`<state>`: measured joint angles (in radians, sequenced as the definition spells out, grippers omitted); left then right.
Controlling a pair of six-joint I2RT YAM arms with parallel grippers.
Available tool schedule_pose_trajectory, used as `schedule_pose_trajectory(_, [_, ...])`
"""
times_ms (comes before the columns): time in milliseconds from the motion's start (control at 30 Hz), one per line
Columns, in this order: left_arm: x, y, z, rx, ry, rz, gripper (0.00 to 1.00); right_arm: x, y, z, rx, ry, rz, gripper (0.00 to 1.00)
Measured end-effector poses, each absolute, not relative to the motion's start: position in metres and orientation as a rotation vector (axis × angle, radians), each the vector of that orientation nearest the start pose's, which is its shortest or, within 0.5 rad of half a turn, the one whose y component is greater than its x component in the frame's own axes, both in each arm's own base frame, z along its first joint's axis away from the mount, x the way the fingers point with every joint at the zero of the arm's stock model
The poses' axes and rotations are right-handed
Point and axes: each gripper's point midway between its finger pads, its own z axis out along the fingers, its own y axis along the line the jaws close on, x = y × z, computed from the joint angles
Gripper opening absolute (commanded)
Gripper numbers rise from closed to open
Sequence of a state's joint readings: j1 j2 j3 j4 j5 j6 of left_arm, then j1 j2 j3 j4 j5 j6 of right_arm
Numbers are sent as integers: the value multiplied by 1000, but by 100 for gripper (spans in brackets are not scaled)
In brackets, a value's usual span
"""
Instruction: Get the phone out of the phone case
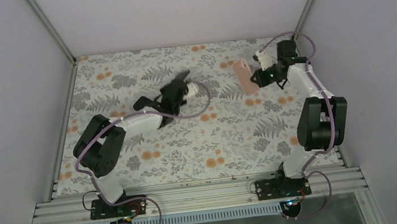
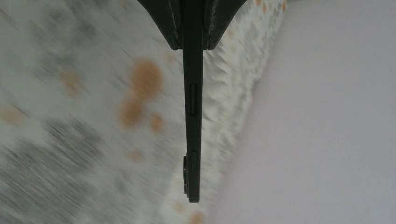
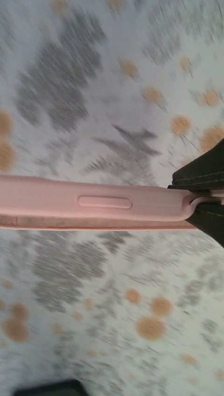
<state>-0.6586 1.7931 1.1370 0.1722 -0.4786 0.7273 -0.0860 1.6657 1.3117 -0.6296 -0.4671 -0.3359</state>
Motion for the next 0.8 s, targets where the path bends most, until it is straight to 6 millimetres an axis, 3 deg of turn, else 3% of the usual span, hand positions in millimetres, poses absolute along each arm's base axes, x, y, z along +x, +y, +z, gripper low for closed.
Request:
schedule_pose_trajectory(100, [402, -254, 112, 1265, 1763, 643, 2, 397, 47, 131, -553, 2515, 537, 4])
schedule_pose_trajectory(167, [365, -260, 82, 1418, 1746, 692, 2, 363, 45, 100, -575, 2627, 639, 4])
schedule_pose_trajectory(267, [337, -275, 80, 1474, 1680, 740, 5, 334, 44, 78, -575, 2712, 720, 4])
schedule_pose_trajectory(300, [331, -282, 82, 1486, 1660, 731, 17, 324, 45, 72, -580, 2740, 746, 10])
schedule_pose_trajectory(333, [326, -287, 82, 1501, 1649, 723, 38, 314, 46, 65, -576, 2769, 771, 31])
schedule_pose_trajectory(367, [320, -291, 80, 1517, 1644, 711, 66, 307, 46, 61, -577, 2790, 782, 53])
schedule_pose_trajectory(400, [315, -293, 77, 1548, 1640, 702, 87, 303, 45, 57, -570, 2807, 786, 66])
schedule_pose_trajectory(433, [308, -297, 72, 1583, 1647, 673, 99, 300, 43, 54, -571, 2821, 776, 77])
schedule_pose_trajectory(500, [294, -306, 64, 1666, 1659, 598, 100, 300, 35, 51, -565, 2842, 723, 99])
schedule_pose_trajectory(533, [288, -310, 62, 1700, 1663, 557, 100, 302, 29, 50, -559, 2849, 678, 100])
schedule_pose_trajectory(600, [271, -323, 63, 1774, 1674, 434, 100, 309, 15, 56, -550, 2851, 564, 100])
schedule_pose_trajectory(667, [257, -338, 73, 1824, 1687, 287, 100, 321, 3, 75, -553, 2822, 447, 100])
schedule_pose_trajectory(800, [236, -368, 126, 1843, 1684, -68, 100, 372, -3, 155, -619, 2621, 221, 100])
